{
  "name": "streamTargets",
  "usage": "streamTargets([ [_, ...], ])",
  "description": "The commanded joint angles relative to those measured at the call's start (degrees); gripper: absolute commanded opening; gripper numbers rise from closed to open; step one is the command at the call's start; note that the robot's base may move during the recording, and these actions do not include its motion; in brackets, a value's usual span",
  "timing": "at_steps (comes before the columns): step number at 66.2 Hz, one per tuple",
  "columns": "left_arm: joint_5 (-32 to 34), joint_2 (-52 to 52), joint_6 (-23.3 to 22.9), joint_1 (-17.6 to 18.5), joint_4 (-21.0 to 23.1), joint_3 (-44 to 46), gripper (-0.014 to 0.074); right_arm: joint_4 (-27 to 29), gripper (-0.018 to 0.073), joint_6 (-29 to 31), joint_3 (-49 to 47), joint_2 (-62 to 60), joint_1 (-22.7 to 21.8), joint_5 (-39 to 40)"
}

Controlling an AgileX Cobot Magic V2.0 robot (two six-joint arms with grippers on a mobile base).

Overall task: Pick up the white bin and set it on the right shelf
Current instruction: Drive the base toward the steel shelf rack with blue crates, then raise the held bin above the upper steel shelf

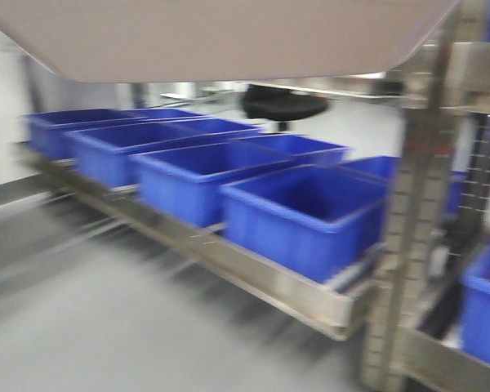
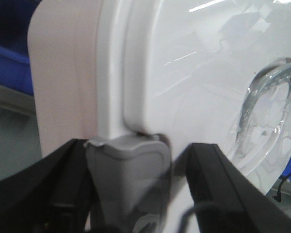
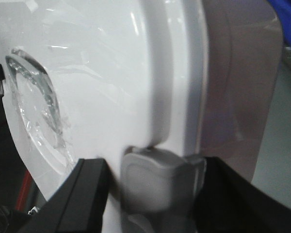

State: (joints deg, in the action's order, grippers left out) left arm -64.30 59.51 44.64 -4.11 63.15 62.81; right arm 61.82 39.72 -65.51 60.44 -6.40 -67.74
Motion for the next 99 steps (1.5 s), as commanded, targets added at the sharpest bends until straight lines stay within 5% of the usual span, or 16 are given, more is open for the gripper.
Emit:
streamTargets([
  [1, -1.3, -1.1, 0.8, 1.0, 9.0, 1.9, 0.0274, 10.2, 0.0425, 0.4, -2.1, -1.0, 0.9, -4.9],
  [99, -1.3, -1.1, 0.8, 1.0, 9.0, 1.9, 0.0274, 10.2, 0.0425, 0.4, -2.1, -1.0, 0.9, -4.9],
])
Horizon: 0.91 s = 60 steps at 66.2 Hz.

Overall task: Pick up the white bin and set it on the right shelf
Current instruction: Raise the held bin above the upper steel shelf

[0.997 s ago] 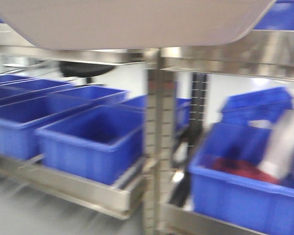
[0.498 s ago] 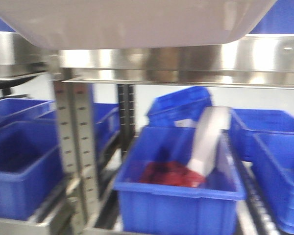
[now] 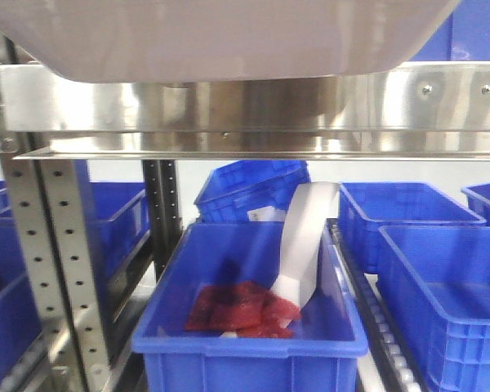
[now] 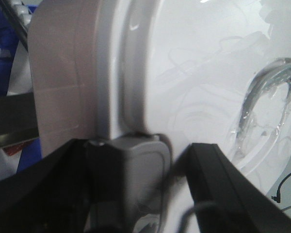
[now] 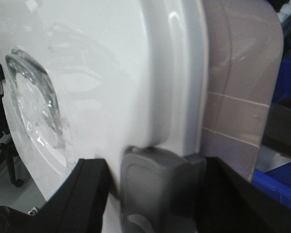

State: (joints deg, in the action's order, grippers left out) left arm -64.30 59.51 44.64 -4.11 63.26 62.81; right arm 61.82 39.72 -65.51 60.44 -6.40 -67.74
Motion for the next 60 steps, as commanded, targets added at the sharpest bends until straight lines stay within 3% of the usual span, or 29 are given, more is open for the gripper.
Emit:
streamTargets([
  [1, -1.3, -1.1, 0.8, 1.0, 8.9, 1.9, 0.0274, 10.2, 0.0425, 0.4, -2.1, -1.0, 0.9, -4.9],
  [60, -1.3, -1.1, 0.8, 1.0, 8.9, 1.9, 0.0274, 10.2, 0.0425, 0.4, -2.1, -1.0, 0.9, -4.9],
])
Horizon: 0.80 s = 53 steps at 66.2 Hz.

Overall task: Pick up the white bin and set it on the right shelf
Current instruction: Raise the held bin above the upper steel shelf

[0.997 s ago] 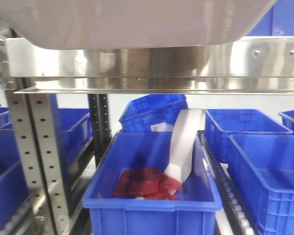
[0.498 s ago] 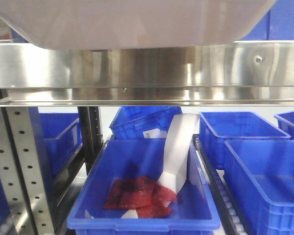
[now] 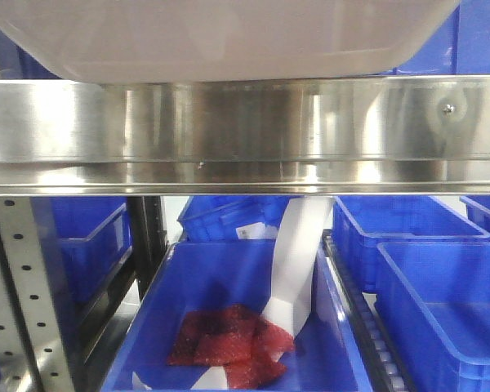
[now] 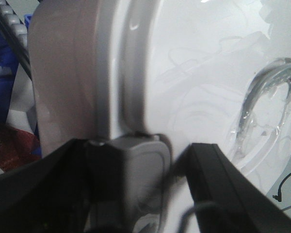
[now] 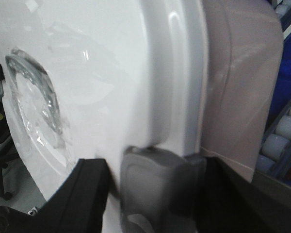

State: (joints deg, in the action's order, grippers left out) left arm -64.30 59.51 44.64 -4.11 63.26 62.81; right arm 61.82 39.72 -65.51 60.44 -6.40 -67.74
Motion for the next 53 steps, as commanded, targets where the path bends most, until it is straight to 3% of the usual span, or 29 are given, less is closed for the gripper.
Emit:
streamTargets([
  [1, -1.3, -1.1, 0.8, 1.0, 8.9, 1.9, 0.0274, 10.2, 0.0425, 0.4, -2.1, -1.0, 0.9, -4.9],
  [53, -1.3, -1.1, 0.8, 1.0, 8.9, 1.9, 0.0274, 10.2, 0.0425, 0.4, -2.1, -1.0, 0.9, -4.7],
])
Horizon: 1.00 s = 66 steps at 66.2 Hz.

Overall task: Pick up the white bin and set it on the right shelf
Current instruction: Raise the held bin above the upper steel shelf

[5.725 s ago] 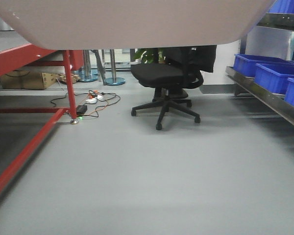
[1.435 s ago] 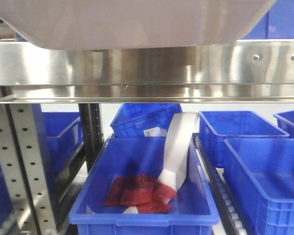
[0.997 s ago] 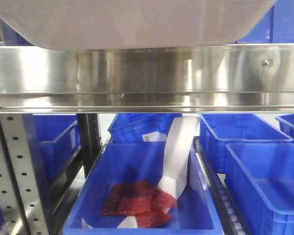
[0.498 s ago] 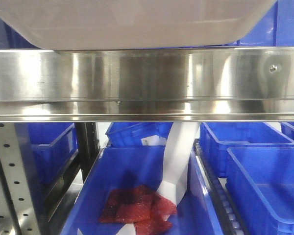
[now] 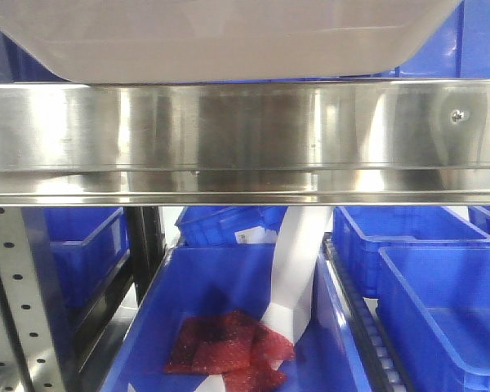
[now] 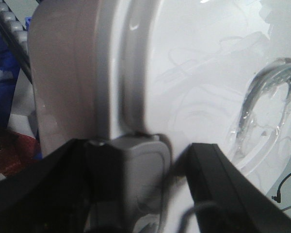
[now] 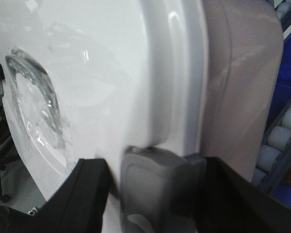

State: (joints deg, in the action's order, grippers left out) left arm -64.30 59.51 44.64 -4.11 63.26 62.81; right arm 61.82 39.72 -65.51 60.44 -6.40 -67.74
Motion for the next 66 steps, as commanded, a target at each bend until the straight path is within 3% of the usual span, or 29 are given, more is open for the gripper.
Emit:
streamTargets([
  [1, -1.3, -1.1, 0.8, 1.0, 8.9, 1.9, 0.0274, 10.2, 0.0425, 0.4, -2.1, -1.0, 0.9, -4.7],
  [44, -1.3, -1.1, 0.8, 1.0, 9.9, 1.9, 0.0274, 10.5, 0.0426, 0.3, -2.1, -1.0, 0.9, -4.1],
  [66, -1.7, 1.3, 0.8, 1.0, 14.9, 2.4, 0.0274, 17.7, 0.0428, -1.6, -2.1, 1.1, 0.9, -3.2],
])
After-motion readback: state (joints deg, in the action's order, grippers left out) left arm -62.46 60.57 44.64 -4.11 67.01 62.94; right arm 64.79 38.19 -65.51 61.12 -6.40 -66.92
